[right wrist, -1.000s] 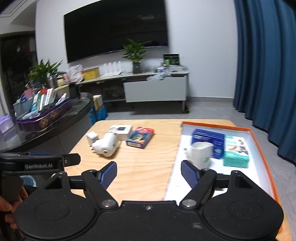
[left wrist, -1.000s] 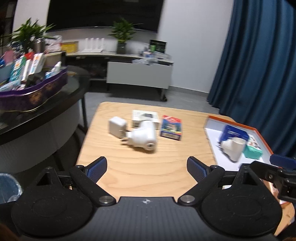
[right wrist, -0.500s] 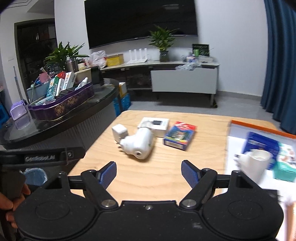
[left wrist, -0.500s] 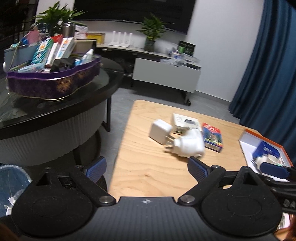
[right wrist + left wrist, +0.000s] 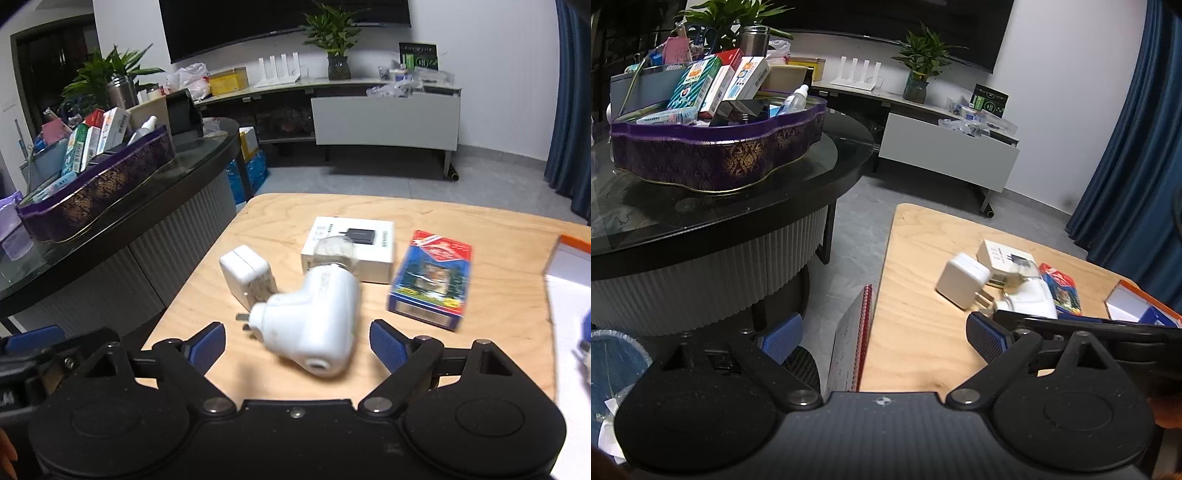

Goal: Organize rigid objects
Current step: 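Move both tools to the white plug-in device on the table, then grasp the white plug-in device with the right tool while the left tool grasps the white adapter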

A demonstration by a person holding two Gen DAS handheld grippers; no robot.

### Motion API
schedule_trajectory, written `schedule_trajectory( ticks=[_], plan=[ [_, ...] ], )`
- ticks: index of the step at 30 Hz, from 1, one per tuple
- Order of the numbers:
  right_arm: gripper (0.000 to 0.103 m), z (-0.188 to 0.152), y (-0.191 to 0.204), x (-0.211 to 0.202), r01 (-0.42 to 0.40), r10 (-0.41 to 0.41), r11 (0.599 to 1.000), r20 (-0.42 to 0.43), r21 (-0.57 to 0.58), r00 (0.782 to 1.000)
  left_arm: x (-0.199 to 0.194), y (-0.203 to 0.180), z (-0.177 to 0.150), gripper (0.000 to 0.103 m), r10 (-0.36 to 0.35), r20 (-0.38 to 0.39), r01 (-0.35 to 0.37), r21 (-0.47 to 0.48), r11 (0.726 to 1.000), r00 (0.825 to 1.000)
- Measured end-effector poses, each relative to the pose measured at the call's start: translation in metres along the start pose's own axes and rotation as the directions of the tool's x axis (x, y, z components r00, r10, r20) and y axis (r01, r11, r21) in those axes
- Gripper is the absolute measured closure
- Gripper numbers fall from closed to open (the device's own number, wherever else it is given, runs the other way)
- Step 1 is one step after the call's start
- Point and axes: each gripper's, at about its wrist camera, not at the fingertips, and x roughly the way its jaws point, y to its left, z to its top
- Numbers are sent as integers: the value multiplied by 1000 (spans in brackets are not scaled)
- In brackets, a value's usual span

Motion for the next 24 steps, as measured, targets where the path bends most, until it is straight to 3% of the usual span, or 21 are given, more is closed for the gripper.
schedule_trajectory(
  ticks=[6,10,17,24],
  plan=[
    [0,5,8,37,49,-49,999,-66,-11,997,12,1,6,5,-22,2,22,9,1000,1000],
    [0,3,8,39,59,-60,998,-22,-24,998,19,-1,7,5,-20,-1,20,16,1000,1000],
    [1,-10,-20,9,48,-48,999,-8,16,999,40,-11,11,4,-68,-10,69,82,994,998],
    [2,-33,-41,-40,44,-44,999,-6,27,999,79,-39,10,1,-156,-42,161,223,961,987]
  ],
)
